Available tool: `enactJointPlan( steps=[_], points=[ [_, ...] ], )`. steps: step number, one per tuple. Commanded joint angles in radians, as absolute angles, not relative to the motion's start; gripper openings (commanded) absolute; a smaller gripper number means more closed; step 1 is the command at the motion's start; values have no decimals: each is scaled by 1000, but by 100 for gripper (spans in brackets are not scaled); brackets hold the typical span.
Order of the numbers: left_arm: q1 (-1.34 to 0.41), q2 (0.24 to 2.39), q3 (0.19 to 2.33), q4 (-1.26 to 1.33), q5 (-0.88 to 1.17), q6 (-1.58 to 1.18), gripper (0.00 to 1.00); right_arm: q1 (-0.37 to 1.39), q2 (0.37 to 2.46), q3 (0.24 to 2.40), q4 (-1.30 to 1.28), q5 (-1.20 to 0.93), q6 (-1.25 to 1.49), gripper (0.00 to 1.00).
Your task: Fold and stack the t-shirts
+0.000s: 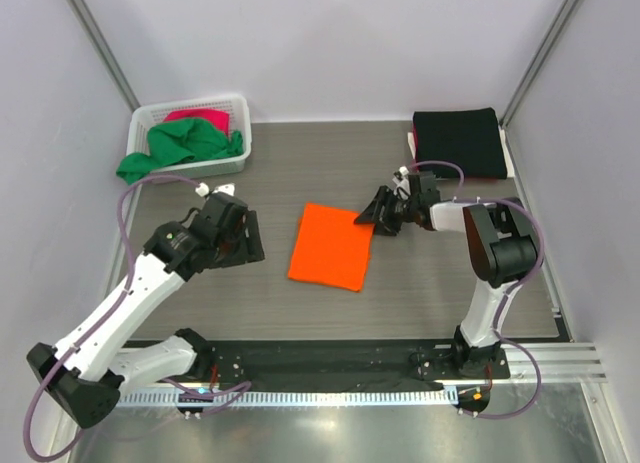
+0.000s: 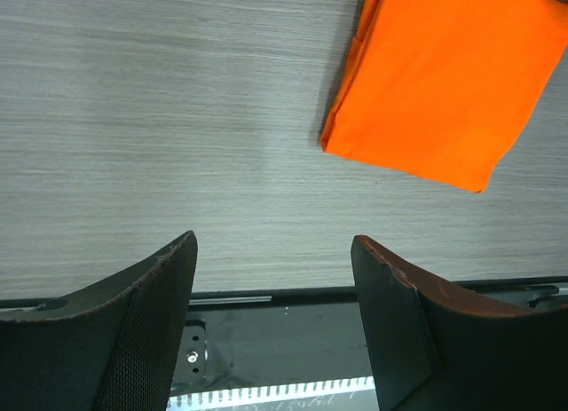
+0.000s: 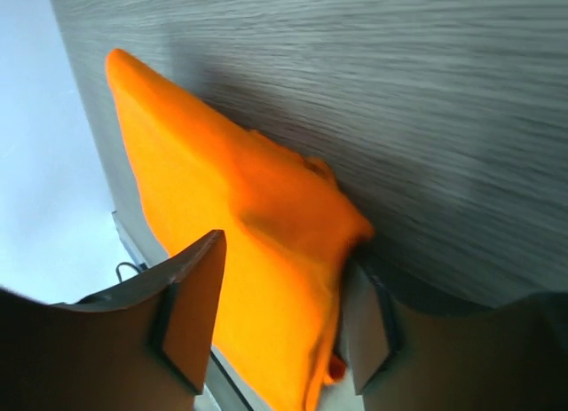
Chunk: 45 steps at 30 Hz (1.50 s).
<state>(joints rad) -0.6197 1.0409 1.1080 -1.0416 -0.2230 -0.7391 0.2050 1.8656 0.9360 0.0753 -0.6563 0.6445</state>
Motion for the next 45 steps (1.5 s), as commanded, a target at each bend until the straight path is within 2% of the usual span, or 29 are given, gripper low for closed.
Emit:
enactJointPlan(
  steps=[1, 5, 6, 9, 10, 13, 18, 23, 30, 38, 45],
  points=[
    [-615, 991, 1092, -1081, -255, -762, 71, 258, 1948, 879, 188, -627, 669, 58],
    [-615, 947, 1066, -1103, -268, -769, 72, 297, 1977, 829, 334, -678, 750, 44],
    [-615, 925, 1062, -1111, -279, -769, 71, 302, 1979, 818, 395, -686, 782, 31],
    [-615, 876, 1042, -1115, -304, -764, 72, 307, 1968, 788, 481, -710, 824, 12],
    [-615, 862, 1035, -1112, -317, -753, 72, 307, 1959, 787, 485, -716, 828, 1],
    [-615, 803, 991, -1097, -353, -730, 74, 304, 1889, 837, 327, -692, 716, 1],
    [-614, 717, 930, -1029, -336, -733, 76, 292, 1731, 1057, -194, -455, 450, 1],
    [-614, 641, 907, -1005, -364, -739, 77, 232, 1666, 1254, -486, -248, 241, 1],
    [-614, 601, 897, -985, -370, -741, 77, 150, 1672, 1451, -626, -43, 77, 1],
    [-614, 614, 899, -986, -362, -738, 77, 78, 1718, 1665, -672, -25, -46, 1],
    [-614, 621, 897, -983, -357, -736, 76, 12, 1750, 1870, -739, -130, -123, 1]
  ],
)
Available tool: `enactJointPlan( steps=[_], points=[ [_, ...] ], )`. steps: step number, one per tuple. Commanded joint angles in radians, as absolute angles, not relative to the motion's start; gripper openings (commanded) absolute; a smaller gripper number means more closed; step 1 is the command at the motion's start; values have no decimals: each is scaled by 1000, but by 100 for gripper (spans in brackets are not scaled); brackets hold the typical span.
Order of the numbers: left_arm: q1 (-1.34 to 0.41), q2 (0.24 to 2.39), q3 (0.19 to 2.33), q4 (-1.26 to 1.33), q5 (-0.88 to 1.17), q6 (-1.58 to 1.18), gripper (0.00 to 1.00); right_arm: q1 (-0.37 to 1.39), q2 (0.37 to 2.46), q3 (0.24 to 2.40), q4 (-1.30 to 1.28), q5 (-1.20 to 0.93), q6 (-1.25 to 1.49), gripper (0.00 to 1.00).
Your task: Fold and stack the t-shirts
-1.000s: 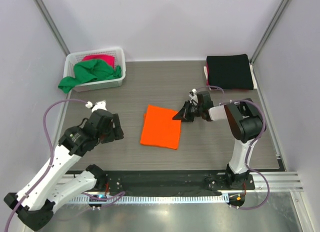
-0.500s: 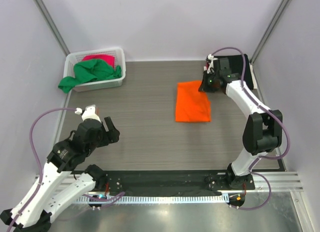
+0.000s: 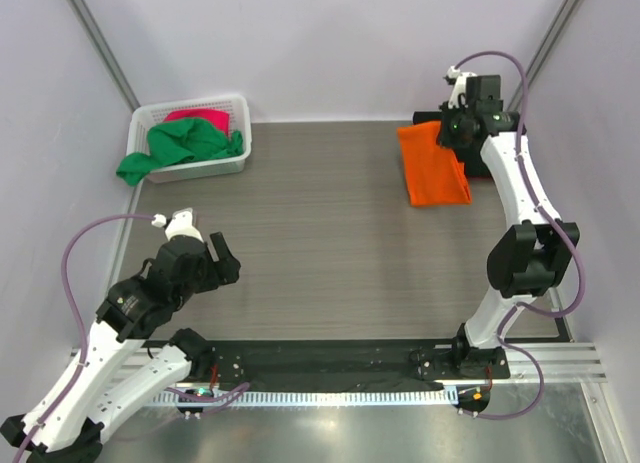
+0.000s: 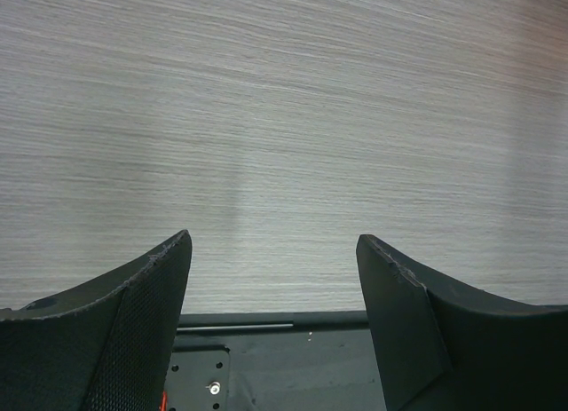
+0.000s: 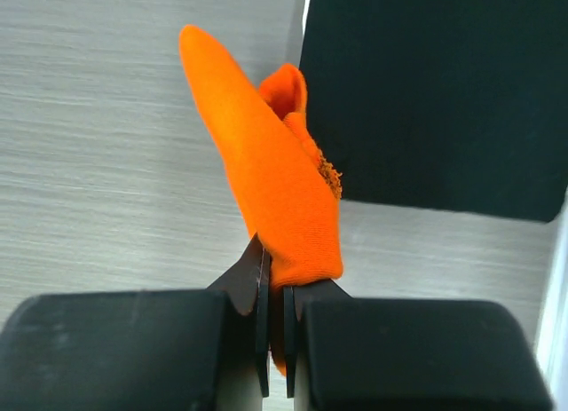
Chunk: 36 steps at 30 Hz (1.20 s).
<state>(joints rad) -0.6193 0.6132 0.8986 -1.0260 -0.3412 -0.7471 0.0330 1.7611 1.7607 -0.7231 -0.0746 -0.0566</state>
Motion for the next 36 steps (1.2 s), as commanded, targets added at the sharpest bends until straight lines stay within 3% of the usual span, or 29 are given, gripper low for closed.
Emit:
enactJointPlan(
  steps=[1, 13, 36],
  points=[
    [-614, 623, 897, -985, -356, -736, 76, -18, 1764, 1919, -750, -150, -127, 1],
    [-614, 632, 896, -983, -350, -733, 75, -55, 1850, 2196, -865, -206, -173, 1],
    [-615, 681, 896, -997, -370, -752, 75, -150, 2181, 2460, -822, -239, -201, 1]
  ],
)
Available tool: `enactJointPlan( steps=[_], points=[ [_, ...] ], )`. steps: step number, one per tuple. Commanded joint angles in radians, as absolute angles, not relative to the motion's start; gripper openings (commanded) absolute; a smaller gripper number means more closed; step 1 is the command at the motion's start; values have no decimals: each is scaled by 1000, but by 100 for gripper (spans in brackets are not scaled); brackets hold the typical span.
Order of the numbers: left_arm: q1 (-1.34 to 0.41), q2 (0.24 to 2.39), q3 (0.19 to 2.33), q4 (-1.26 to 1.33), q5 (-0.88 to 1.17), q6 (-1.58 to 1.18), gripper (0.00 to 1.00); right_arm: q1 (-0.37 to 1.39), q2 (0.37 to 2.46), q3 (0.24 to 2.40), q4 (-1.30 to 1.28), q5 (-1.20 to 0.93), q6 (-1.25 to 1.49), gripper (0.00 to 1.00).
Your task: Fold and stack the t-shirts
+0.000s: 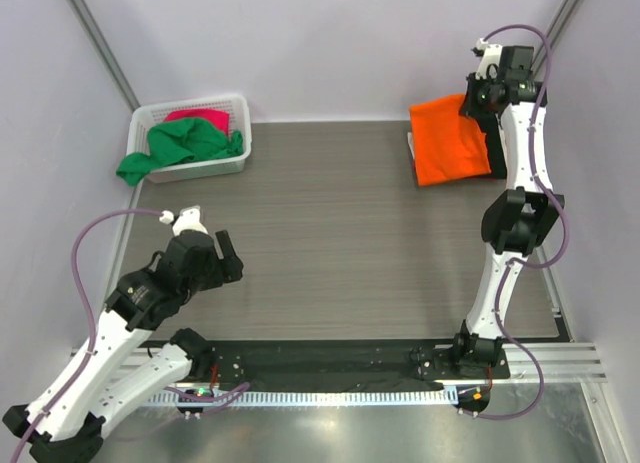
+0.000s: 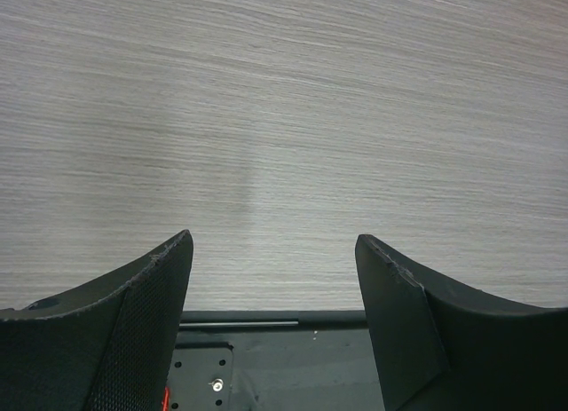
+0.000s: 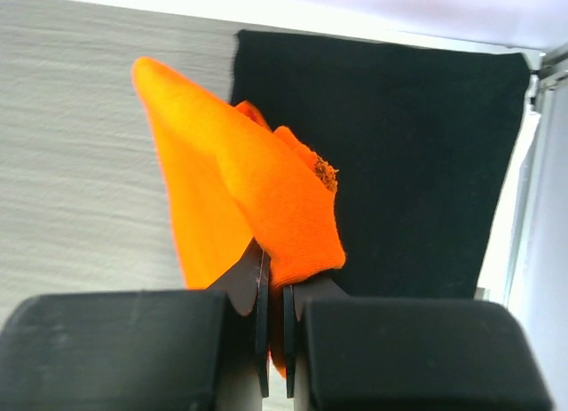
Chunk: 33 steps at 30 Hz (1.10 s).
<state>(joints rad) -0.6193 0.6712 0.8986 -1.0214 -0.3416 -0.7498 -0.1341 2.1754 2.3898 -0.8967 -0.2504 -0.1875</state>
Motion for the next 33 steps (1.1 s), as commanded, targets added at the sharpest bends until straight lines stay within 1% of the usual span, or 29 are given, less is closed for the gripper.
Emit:
enactJointPlan(
  steps=[1, 9, 20, 24, 27, 31, 33],
  points=[
    [-615, 684, 896, -997, -371, -753, 75, -153, 2187, 2457, -807, -230, -201, 1],
    [-617, 710, 896, -1005, -377, -759, 75, -183, 2287, 2457, -669, -157, -190, 1],
    [-618, 745, 896, -1011, -382, -764, 75, -201, 2447, 2404, -448, -41, -120, 1],
    [-618, 746, 896, -1011, -383, -765, 75, -202, 2506, 2450, -413, -43, -110, 1],
    [-618, 746, 896, -1011, -385, -765, 75, -202, 2522, 2471, -377, -31, -115, 1],
    [-618, 736, 897, -1012, -385, -767, 75, -201, 2508, 2433, -316, -9, -109, 1],
    [-618, 730, 897, -1012, -385, -765, 75, -201, 2487, 2401, -292, -9, -88, 6]
  ],
)
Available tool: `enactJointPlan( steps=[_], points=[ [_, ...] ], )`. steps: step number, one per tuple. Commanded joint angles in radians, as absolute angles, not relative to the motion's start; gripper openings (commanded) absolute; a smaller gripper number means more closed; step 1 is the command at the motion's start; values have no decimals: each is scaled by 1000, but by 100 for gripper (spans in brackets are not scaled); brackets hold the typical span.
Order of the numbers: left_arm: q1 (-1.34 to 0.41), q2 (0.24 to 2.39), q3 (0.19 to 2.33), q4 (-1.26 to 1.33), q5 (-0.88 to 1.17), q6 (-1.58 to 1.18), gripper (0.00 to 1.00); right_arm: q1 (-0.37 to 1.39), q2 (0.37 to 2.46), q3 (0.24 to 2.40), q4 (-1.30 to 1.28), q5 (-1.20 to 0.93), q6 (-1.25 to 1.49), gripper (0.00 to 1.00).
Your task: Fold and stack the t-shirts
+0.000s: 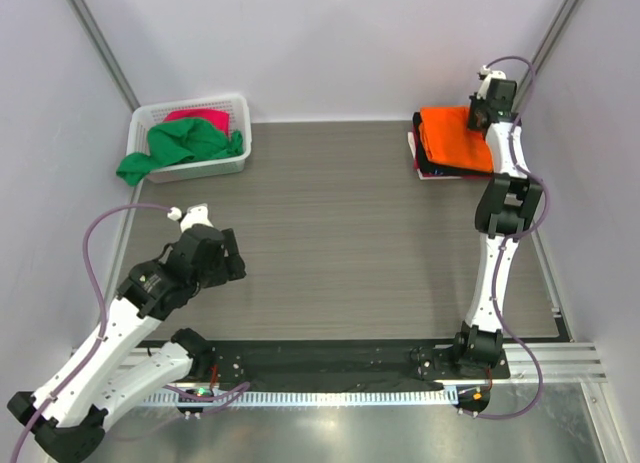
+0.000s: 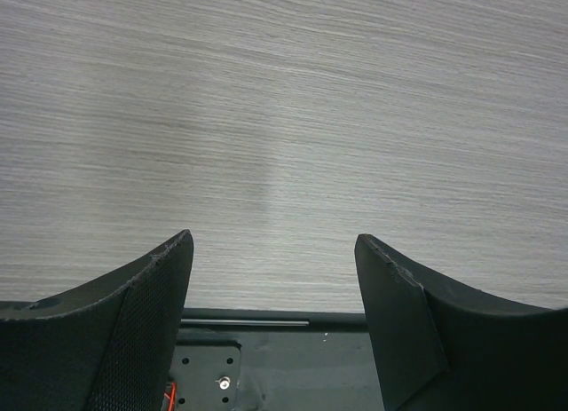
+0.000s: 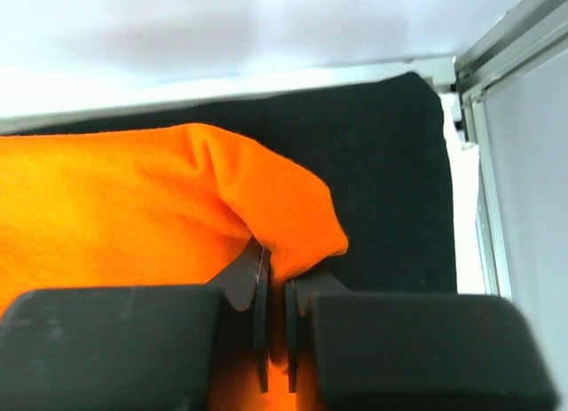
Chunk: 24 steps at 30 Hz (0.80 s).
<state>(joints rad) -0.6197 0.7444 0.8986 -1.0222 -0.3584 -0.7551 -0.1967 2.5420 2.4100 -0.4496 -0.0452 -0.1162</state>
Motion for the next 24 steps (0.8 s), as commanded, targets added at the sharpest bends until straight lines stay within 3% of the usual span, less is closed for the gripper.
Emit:
enactJointPlan(
  steps=[1, 2, 3, 5, 12, 16, 24],
  points=[
    [-618, 724, 897, -1012, -387, -767, 75, -202, 2474, 2392, -266, -11, -77, 10],
    [-618, 721, 897, -1012, -385, -767, 74, -201, 2464, 2381, -252, -14, -49, 25],
    [-617, 718, 897, -1012, -385, -767, 75, -199, 2453, 2375, -244, -11, -29, 63],
    [-618, 704, 897, -1009, -385, -767, 74, -198, 2418, 2382, -236, -5, 32, 99],
    [-618, 658, 896, -1002, -388, -765, 76, -190, 2197, 2369, -285, 172, 159, 100],
    [-618, 629, 888, -982, -370, -753, 81, -189, 1943, 2132, -316, 155, 302, 100],
    [-617, 539, 885, -942, -347, -732, 83, -186, 1373, 1434, -210, -357, 655, 100]
  ],
)
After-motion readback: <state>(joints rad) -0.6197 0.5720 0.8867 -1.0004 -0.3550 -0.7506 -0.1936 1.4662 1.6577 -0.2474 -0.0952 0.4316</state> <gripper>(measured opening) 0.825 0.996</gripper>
